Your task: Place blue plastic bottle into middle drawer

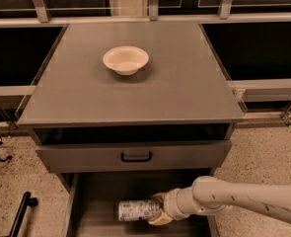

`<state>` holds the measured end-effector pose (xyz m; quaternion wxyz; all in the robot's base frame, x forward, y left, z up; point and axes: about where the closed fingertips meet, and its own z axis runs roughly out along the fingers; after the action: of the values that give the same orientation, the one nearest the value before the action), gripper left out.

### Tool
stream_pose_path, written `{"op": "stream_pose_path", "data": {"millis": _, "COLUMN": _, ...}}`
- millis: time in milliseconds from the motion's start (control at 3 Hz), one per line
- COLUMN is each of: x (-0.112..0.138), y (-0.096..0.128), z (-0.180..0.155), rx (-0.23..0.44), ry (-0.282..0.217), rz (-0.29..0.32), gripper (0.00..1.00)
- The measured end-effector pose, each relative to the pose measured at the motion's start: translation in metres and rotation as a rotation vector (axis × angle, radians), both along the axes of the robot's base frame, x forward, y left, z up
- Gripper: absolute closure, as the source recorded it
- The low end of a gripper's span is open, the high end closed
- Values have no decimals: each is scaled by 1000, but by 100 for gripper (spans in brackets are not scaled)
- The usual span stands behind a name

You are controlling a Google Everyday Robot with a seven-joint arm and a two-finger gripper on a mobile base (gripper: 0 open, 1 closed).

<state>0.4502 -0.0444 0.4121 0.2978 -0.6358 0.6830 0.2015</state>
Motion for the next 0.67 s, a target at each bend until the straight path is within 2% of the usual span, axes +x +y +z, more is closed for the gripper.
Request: {"op": "stream_pose_path", "data": {"millis": 667, "x": 13, "y": -5, "z": -30, "rx": 4, "ry": 7, "rz": -24, "gripper": 100}}
